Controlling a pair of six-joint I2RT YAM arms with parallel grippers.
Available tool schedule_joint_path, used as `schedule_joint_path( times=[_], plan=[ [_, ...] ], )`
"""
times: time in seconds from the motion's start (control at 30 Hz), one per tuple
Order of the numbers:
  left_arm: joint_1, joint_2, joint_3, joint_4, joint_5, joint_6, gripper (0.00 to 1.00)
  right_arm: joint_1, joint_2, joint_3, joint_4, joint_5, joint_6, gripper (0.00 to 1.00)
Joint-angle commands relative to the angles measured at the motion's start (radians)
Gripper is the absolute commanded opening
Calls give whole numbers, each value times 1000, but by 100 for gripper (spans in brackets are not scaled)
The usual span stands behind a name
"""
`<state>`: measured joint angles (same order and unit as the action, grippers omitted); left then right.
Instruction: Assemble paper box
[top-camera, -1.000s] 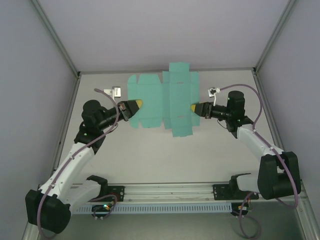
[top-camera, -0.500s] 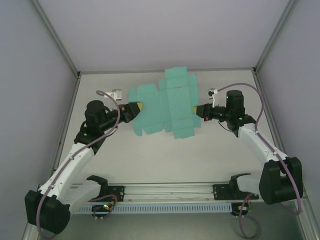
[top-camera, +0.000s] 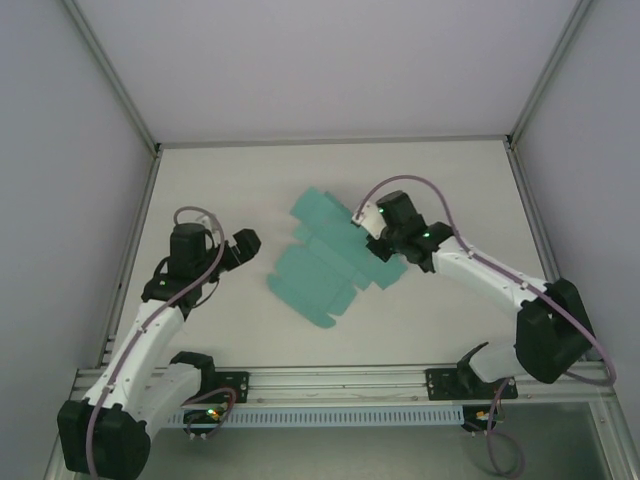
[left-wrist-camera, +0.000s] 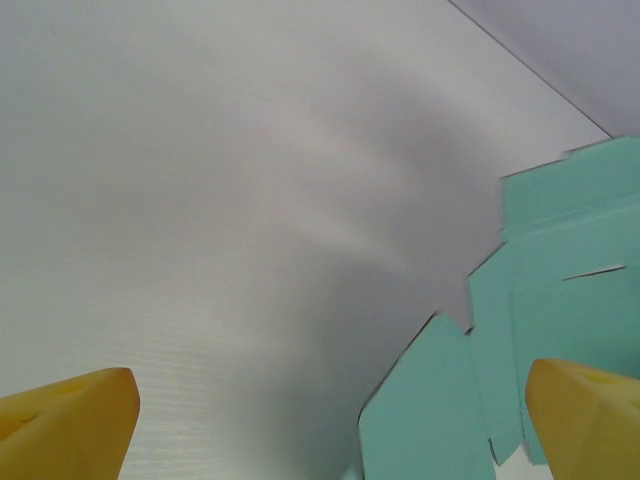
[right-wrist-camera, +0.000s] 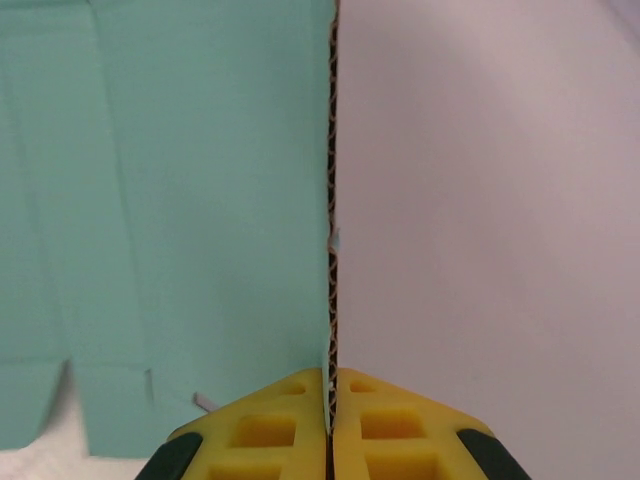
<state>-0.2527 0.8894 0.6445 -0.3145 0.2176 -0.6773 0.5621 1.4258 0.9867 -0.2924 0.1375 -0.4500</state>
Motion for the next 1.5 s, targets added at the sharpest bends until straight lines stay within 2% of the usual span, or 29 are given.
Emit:
schedule_joint_path(
  times=[0.0, 0.13, 0.23, 0.47, 0.53, 0.67, 0.73, 0.87, 1.03, 1.17, 1.33, 1.4, 1.47],
  plan=[
    [5, 65, 68, 37, 74, 30, 100, 57, 74, 13, 223, 315, -292, 0],
    [4, 165, 98, 172, 221, -21, 100, 151, 166, -77, 602, 444, -603, 0],
    [-8, 229, 138, 224, 254, -51, 100, 200, 230, -135, 846, 468, -729, 0],
    [-98, 404, 323, 194, 272, 5, 100, 248, 308, -178, 1004, 444, -783, 0],
    [-119, 463, 356, 192, 273, 6, 95, 250, 316, -176, 1015, 454, -785, 0],
    [-156, 545, 363, 228, 287, -23, 74, 249, 301, -172, 961, 449, -733, 0],
    [-158, 565, 364, 220, 269, -24, 68, 248, 293, -179, 966, 440, -718, 0],
    [-193, 573, 336, 190, 187, -44, 62, 248, 288, -175, 936, 437, -698, 0],
    [-219, 564, 317, 192, 136, -57, 62, 245, 290, -173, 915, 441, -665, 0],
    [-237, 586, 316, 225, 171, -84, 60, 245, 278, -181, 921, 447, -640, 0],
    [-246, 635, 299, 339, 222, -168, 53, 246, 251, -197, 923, 415, -593, 0],
    [-248, 656, 287, 401, 248, -211, 49, 246, 242, -202, 923, 415, -583, 0],
    [-249, 674, 282, 452, 264, -235, 41, 246, 232, -212, 925, 402, -584, 0]
  ],
)
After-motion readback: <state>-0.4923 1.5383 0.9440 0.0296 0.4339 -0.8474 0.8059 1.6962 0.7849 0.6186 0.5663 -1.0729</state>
